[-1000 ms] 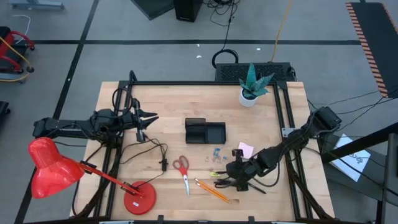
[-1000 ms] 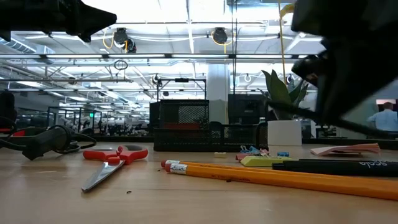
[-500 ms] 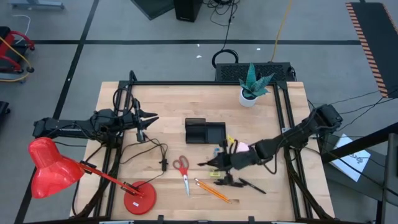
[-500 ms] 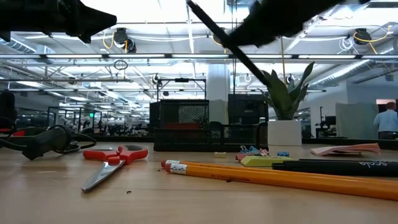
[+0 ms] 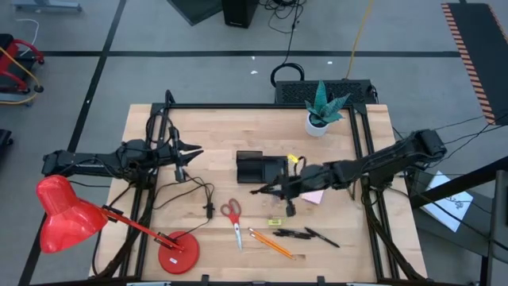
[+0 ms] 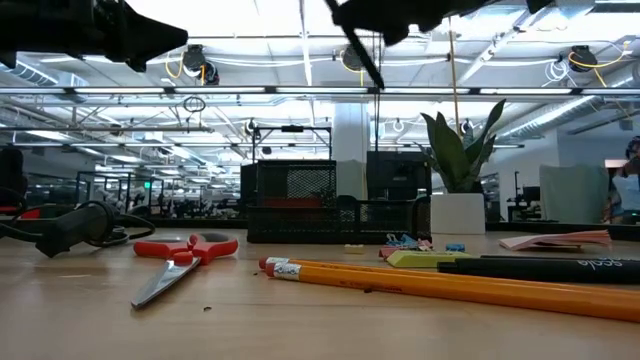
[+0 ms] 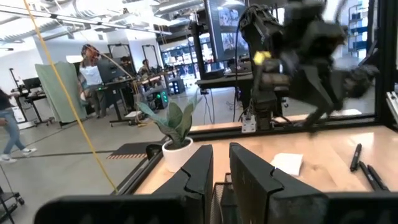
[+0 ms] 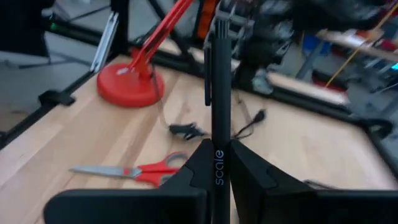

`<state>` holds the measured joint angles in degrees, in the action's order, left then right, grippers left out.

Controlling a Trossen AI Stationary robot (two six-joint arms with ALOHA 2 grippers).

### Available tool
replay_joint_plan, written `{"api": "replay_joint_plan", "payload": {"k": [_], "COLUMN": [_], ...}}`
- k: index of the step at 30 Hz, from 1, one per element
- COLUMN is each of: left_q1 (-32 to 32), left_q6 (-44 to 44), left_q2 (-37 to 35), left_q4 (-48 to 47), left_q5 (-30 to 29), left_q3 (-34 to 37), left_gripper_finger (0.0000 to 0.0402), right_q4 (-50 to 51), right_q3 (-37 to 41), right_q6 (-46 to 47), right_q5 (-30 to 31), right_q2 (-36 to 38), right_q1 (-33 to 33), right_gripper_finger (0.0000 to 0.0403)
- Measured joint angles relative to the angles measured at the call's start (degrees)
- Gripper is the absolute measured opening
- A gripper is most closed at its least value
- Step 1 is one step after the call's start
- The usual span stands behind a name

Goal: Pick and place office supplies into organizer
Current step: Put the black pen into the black desk organizer

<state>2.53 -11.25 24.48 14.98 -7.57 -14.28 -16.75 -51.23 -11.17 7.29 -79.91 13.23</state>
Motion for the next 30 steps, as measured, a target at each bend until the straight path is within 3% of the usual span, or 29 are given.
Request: {"api": "replay_joint_plan", "payload": {"k": [6,12,20,30], "left_q1": [0.0,0.0,0.1,0.1], "left_q6": [-0.2,-0.3,-1.1,-2.6], "left_q2": [0.0,0.0,0.0,0.0], "left_q4": [-0.2,-0.1,0.7,0.7], "left_q5": [0.0,0.0,-1.0,-1.6], "left_q3": [0.0,0.0,0.0,0.0], "left_gripper_finger": [0.0063,0.0063,0.0063,0.0063], "right_q4": [-12.7,-21.8,-28.3,-27.2], "right_q3": [10.2,18.2,17.1,6.9], "right_q6": [-1.2,1.7,4.2,3.8], "right_q5": [-0.1,-0.1,-7.7,-13.5], "right_q2": [8.5,10.5,6.3,-4.7], "right_q1": [-2.5,-7.5,-13.4,-19.0], "right_gripper_finger": [0.0026,0.0024,0.0023,0.0023]}}
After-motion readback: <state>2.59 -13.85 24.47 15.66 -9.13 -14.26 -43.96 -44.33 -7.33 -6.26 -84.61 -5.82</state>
